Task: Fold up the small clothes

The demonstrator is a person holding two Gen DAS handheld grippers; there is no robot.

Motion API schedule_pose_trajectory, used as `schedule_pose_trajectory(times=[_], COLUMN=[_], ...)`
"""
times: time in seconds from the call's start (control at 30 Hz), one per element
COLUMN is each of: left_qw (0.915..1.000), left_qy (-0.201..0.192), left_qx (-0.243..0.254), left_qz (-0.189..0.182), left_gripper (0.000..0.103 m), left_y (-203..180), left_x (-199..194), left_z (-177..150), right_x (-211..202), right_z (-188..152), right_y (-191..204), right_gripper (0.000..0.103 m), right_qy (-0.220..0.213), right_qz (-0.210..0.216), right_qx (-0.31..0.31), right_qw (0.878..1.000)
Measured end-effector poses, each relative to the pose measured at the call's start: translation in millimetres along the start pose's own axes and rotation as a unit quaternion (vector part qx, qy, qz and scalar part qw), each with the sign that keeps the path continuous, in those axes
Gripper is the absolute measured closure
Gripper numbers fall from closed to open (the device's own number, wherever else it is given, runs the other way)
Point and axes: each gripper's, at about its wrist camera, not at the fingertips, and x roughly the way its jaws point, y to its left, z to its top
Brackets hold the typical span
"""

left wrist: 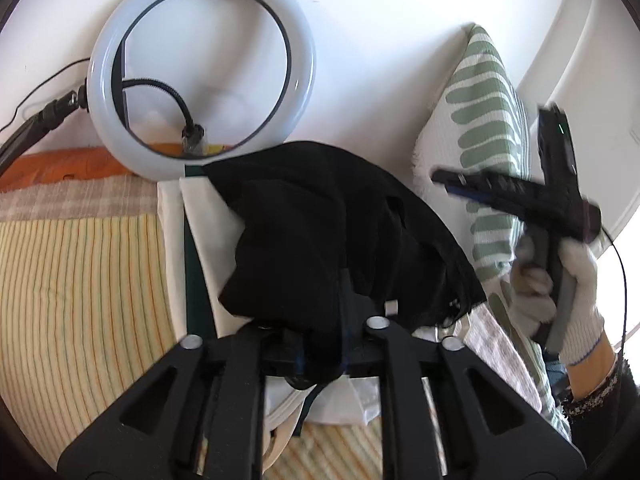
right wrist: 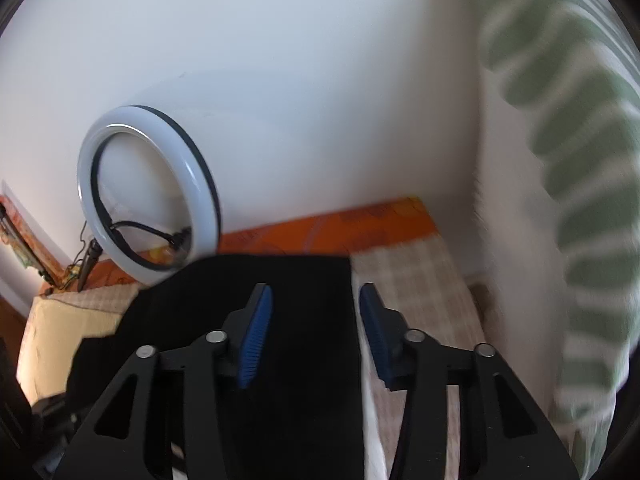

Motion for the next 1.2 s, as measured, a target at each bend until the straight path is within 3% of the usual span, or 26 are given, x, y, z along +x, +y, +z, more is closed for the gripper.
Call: schedule_pose_trajectory(times=[0.07,0.2,0.3,0.33,0.37,0.47,0.53,0.63,0.67,0.77,0.83,0.87,0.93,1.03,1.2], left_qw=[0.9998,0.9978,0.9935,0.9915,0.9900,0.9879,0.9862,0.9938,0.9952,0.9936,0.9939,0.9947,0.9964,0.9980,0.9986], left_qy=[0.007,0.010,0.014,0.017,0.022,0.032,0.028,0.034,0.043,0.062,0.046,0.040,0.032,0.024,0.026], left_qx=[-0.008,-0.047,-0.092,-0.104,-0.112,-0.125,-0.133,-0.102,-0.087,-0.094,-0.100,-0.095,-0.078,-0.058,-0.040], left_qz=[-0.015,-0.046,-0.066,-0.077,-0.084,-0.086,-0.093,-0.028,-0.008,-0.006,-0.003,0.000,0.002,0.008,0.022], left_gripper=[0.062,0.060,0.060,0.071,0.096,0.098,0.098,0.097,0.092,0.072,0.056,0.055,0.055,0.055,0.055], left_y=[6,25,39,41,42,39,38,37,38,50,57,59,62,68,82], left_x=[-5,-15,-11,-10,-8,-15,-24,-25,-22,-19,-30,-37,-51,-77,-126], left_z=[-4,-9,-6,-5,-4,-4,-7,-22,-26,-35,-35,-34,-33,-32,-36], right_x=[-7,-18,-12,-9,-7,-6,-11,-22,-22,-23,-24,-28,-39,-54,-47], right_z=[-19,-58,-75,-77,-79,-78,-73,-65,-65,-66,-64,-64,-60,-49,-23], right_y=[-6,-23,-29,-27,-22,-10,-8,-12,-12,-9,-2,3,15,46,121], right_gripper=[0.058,0.058,0.058,0.058,0.058,0.086,0.091,0.096,0.097,0.091,0.067,0.053,0.053,0.053,0.054], right_qy=[0.012,0.041,0.066,0.071,0.076,0.079,0.075,0.070,0.071,0.085,0.085,0.075,0.050,0.013,-0.003], right_qz=[-0.003,0.007,0.048,0.052,0.047,0.037,0.029,0.013,0.005,0.002,-0.054,-0.082,-0.097,-0.069,0.013], right_qx=[0.003,0.039,0.073,0.072,0.063,0.044,0.035,0.026,0.023,0.008,-0.019,-0.034,-0.048,-0.080,-0.147], right_qw=[1.000,0.998,0.994,0.993,0.994,0.995,0.996,0.997,0.997,0.996,0.995,0.993,0.993,0.994,0.989])
